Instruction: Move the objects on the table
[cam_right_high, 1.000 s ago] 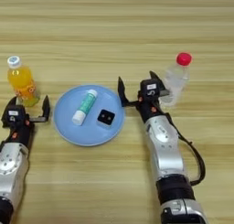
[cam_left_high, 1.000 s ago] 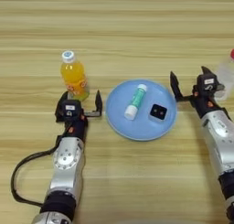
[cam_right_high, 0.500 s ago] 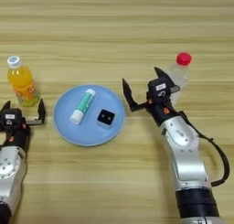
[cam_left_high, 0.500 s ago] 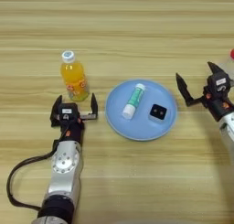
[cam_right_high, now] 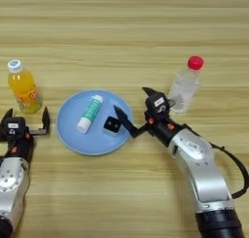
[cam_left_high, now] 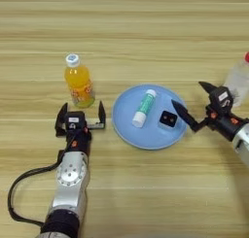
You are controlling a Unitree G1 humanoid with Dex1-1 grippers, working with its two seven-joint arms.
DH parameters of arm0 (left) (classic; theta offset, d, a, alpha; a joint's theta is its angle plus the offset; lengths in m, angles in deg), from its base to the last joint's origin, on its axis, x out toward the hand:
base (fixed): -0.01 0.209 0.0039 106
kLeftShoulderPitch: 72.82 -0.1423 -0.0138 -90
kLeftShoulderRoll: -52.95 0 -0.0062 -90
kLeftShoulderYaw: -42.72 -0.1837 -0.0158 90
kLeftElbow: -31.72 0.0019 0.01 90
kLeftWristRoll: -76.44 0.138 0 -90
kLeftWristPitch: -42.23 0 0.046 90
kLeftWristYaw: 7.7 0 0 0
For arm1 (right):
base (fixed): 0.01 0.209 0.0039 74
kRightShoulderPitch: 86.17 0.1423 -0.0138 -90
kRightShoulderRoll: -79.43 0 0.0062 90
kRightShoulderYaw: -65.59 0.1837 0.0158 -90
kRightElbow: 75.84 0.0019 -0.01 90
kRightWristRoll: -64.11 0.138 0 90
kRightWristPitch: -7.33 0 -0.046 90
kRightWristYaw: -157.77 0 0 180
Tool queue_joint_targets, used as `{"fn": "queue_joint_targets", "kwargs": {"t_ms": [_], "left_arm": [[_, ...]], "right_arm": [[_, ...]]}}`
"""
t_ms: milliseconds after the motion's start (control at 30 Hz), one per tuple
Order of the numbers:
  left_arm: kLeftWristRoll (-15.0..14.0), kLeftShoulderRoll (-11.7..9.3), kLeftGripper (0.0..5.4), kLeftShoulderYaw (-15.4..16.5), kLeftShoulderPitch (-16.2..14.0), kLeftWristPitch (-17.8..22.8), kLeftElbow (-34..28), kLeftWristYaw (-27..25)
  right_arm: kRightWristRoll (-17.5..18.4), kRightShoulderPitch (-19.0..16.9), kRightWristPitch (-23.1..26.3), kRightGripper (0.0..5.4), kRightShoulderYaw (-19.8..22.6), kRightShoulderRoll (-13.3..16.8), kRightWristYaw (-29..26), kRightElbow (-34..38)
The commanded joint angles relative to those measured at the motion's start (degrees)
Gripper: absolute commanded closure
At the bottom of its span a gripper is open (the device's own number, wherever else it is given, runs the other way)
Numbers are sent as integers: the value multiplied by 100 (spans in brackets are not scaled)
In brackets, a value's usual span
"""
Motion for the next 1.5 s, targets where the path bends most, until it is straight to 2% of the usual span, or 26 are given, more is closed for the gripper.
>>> {"fn": "queue_joint_targets", "kwargs": {"t_ms": [33, 233, 400, 667, 1133, 1300, 1500], "left_arm": [[71, 14, 1, -35, -54, -39, -20, 66], [155, 44, 1, -56, -93, -67, -77, 136], [299, 61, 1, -114, -148, -114, -172, 316], [353, 101, 1, -177, -202, -83, -270, 402], [344, 109, 1, -220, -254, -57, -358, 427], [342, 112, 0, -225, -265, -53, -377, 427], [334, 117, 0, -225, -250, -52, -360, 425]], "right_arm": [[-24, -27, 231, 0, -206, 200, -246, 231], [-197, 148, 391, 0, -483, 316, -385, 239], [-314, 455, 329, 0, -574, 262, -432, -279], [-509, 823, 183, 0, -757, 124, -483, -1068], [-746, 832, 93, 0, -998, 145, -600, -1227], [-854, 845, 84, 74, -997, 177, -543, -1262], [-953, 838, 404, 156, -915, 252, -432, -1075]]}}
